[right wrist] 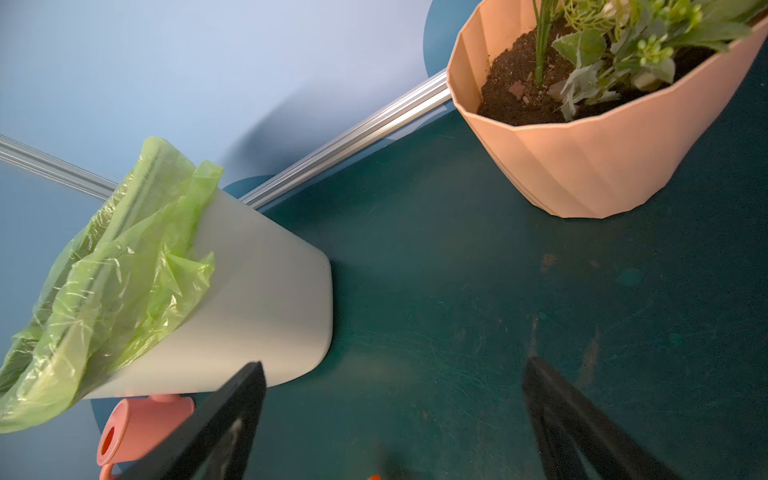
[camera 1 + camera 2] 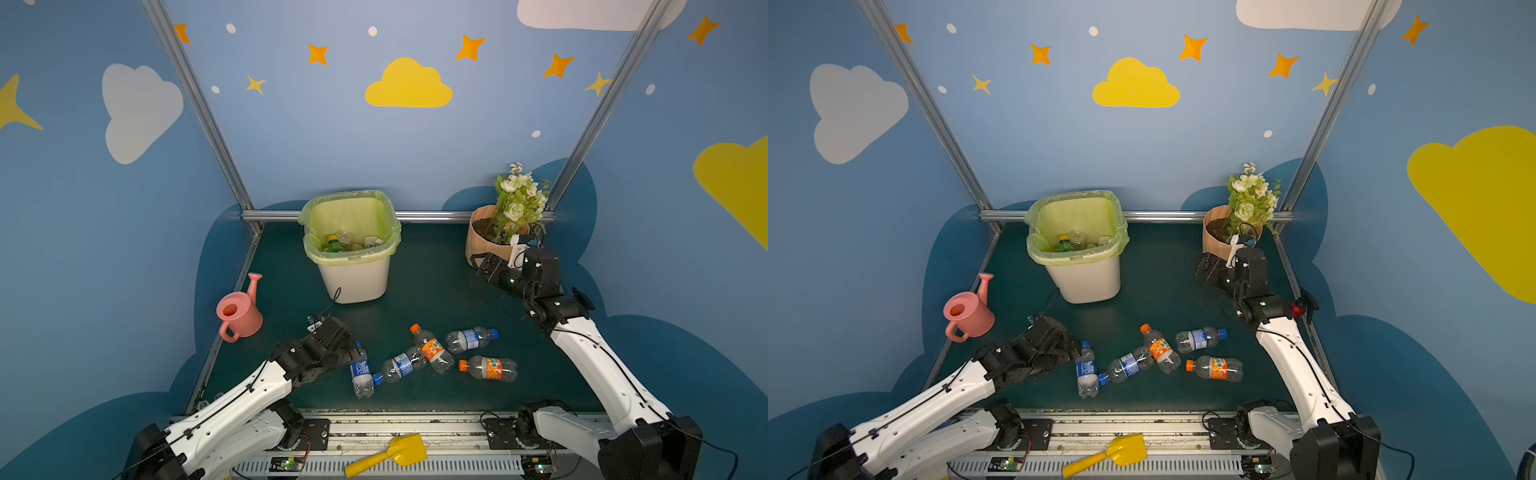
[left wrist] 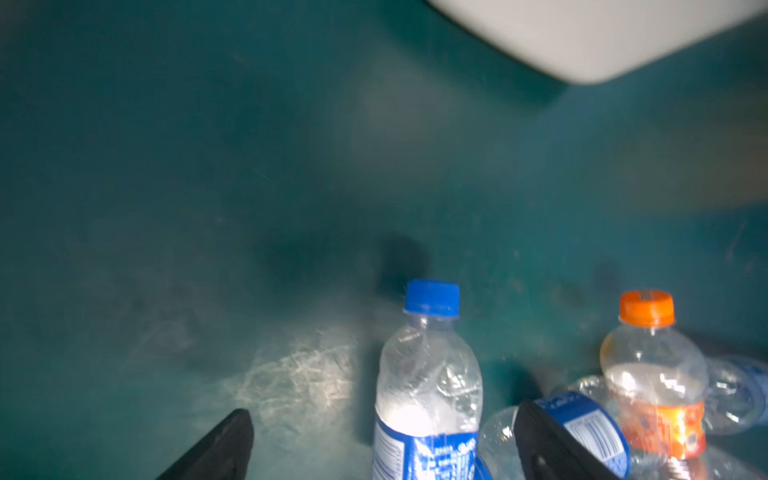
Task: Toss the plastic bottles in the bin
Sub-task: 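Lower the left gripper onto the blue-capped clear bottle and close on it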
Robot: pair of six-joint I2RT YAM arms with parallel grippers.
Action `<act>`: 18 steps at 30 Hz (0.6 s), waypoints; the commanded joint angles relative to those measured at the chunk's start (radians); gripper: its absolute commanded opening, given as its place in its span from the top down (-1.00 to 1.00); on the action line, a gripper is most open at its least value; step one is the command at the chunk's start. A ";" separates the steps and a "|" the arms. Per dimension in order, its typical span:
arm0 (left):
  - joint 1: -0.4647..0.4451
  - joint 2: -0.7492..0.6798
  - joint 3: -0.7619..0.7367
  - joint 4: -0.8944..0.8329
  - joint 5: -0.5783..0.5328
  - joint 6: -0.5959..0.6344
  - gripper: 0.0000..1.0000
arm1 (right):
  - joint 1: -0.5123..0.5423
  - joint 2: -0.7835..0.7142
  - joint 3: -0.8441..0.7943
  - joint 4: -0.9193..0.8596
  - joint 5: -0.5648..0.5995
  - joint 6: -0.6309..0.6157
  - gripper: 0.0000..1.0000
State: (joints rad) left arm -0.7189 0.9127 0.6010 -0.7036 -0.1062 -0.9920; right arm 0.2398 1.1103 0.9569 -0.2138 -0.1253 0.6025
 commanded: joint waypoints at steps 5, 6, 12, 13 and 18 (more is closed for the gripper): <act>-0.052 0.101 0.026 0.054 0.094 0.032 -0.86 | -0.013 -0.013 -0.012 0.019 -0.014 0.019 -0.91; -0.056 0.111 0.024 0.060 0.101 0.033 -0.83 | -0.014 -0.012 -0.012 0.018 -0.014 0.020 -0.92; -0.075 0.159 0.027 0.070 0.126 0.040 -0.71 | -0.019 -0.012 -0.015 0.020 -0.017 0.028 -0.92; -0.079 0.172 0.031 0.071 0.133 0.046 -0.68 | -0.020 -0.011 -0.015 0.022 -0.018 0.031 -0.91; -0.083 0.221 0.042 0.057 0.153 0.067 -0.57 | -0.021 -0.005 -0.018 0.022 -0.023 0.036 -0.92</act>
State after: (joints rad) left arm -0.7990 1.1198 0.6159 -0.6315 0.0303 -0.9508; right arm 0.2234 1.1103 0.9493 -0.2119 -0.1406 0.6315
